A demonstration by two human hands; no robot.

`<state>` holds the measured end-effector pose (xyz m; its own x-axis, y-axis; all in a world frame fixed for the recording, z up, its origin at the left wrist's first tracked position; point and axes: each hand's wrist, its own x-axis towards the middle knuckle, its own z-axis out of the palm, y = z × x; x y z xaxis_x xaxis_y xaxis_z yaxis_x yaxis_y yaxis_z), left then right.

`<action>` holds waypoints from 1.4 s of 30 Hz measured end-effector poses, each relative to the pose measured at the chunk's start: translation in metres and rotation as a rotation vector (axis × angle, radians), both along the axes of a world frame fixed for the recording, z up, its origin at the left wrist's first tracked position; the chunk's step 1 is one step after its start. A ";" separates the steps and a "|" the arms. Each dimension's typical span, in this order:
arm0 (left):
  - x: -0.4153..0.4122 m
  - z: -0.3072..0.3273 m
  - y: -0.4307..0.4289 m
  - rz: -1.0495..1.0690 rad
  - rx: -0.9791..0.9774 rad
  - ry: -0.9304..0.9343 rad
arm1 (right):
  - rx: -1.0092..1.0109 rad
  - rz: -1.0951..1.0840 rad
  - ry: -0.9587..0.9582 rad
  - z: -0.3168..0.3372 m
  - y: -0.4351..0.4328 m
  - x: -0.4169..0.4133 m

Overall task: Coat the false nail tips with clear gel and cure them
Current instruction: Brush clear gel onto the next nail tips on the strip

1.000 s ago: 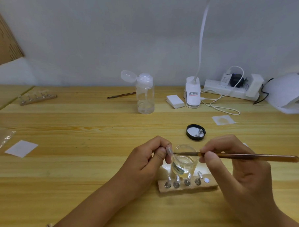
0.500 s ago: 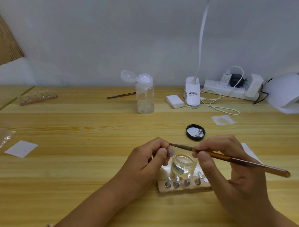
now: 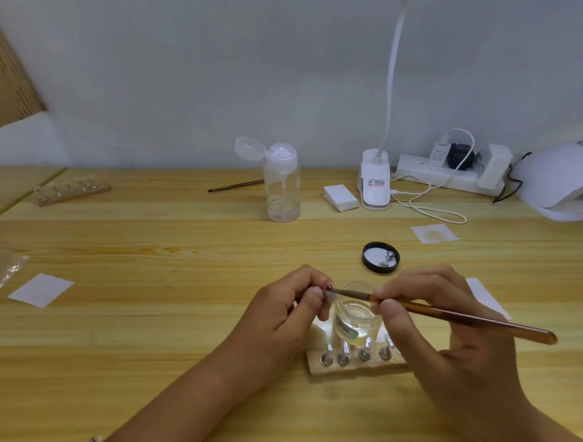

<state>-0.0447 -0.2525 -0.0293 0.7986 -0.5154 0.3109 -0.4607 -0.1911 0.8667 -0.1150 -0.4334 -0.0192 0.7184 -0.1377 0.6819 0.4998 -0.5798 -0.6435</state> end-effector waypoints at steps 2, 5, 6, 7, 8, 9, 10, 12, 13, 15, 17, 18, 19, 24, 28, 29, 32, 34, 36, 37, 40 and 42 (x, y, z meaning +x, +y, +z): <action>0.000 0.001 0.000 0.002 0.004 -0.005 | -0.011 0.014 -0.018 0.000 -0.001 -0.001; 0.000 0.001 -0.001 0.001 -0.002 -0.004 | -0.003 0.009 -0.036 0.002 -0.002 -0.003; 0.000 0.002 -0.001 0.001 -0.004 -0.002 | -0.003 -0.006 -0.035 0.002 -0.002 -0.003; 0.000 0.002 0.000 0.000 -0.005 -0.003 | -0.006 -0.021 -0.030 0.002 -0.002 -0.002; 0.000 0.002 0.000 -0.001 -0.004 -0.006 | -0.011 -0.030 -0.024 0.002 -0.001 -0.001; 0.000 0.002 0.000 -0.001 -0.001 -0.011 | -0.019 -0.031 -0.020 0.002 0.000 -0.001; 0.000 0.002 0.000 -0.001 0.003 -0.015 | -0.031 -0.025 -0.023 0.002 0.001 -0.001; 0.000 0.001 -0.001 0.001 0.009 -0.016 | -0.063 -0.005 -0.036 0.003 0.002 -0.001; 0.000 0.001 -0.001 0.001 0.009 -0.011 | -0.072 0.007 -0.041 0.003 0.001 -0.002; 0.000 0.001 -0.001 0.001 0.000 -0.010 | -0.064 0.024 -0.054 0.003 -0.001 -0.003; 0.000 0.002 -0.001 0.000 -0.009 -0.009 | -0.019 0.023 -0.052 0.002 -0.002 -0.003; 0.000 0.002 -0.001 -0.003 -0.010 -0.005 | -0.005 0.012 -0.047 0.001 -0.002 -0.003; 0.000 0.002 -0.001 -0.006 -0.009 -0.002 | -0.004 -0.003 -0.041 0.001 -0.002 -0.002; 0.000 0.002 0.001 -0.019 -0.011 -0.009 | 0.007 -0.013 -0.001 -0.001 -0.001 0.001; 0.000 0.001 0.000 -0.026 -0.015 0.017 | 0.021 0.052 -0.018 -0.001 -0.007 0.000; 0.000 0.001 0.000 -0.027 -0.019 0.019 | 0.030 0.061 -0.019 -0.001 -0.008 0.000; -0.001 0.001 0.000 -0.031 -0.028 0.019 | 0.049 0.048 -0.010 -0.001 -0.007 0.001; -0.001 0.001 0.001 -0.036 -0.033 0.029 | 0.067 0.033 0.024 -0.001 -0.004 0.001; 0.000 0.001 0.001 -0.037 -0.034 0.031 | 0.070 0.043 0.037 -0.001 -0.003 0.000; 0.000 0.001 0.001 -0.036 -0.035 0.030 | 0.080 0.066 0.036 -0.001 -0.003 -0.001; 0.000 0.001 0.000 -0.039 -0.041 0.031 | 0.125 0.141 0.017 -0.001 -0.005 -0.004; 0.001 0.000 0.000 -0.040 -0.052 0.030 | 0.142 0.137 0.008 -0.001 -0.005 -0.004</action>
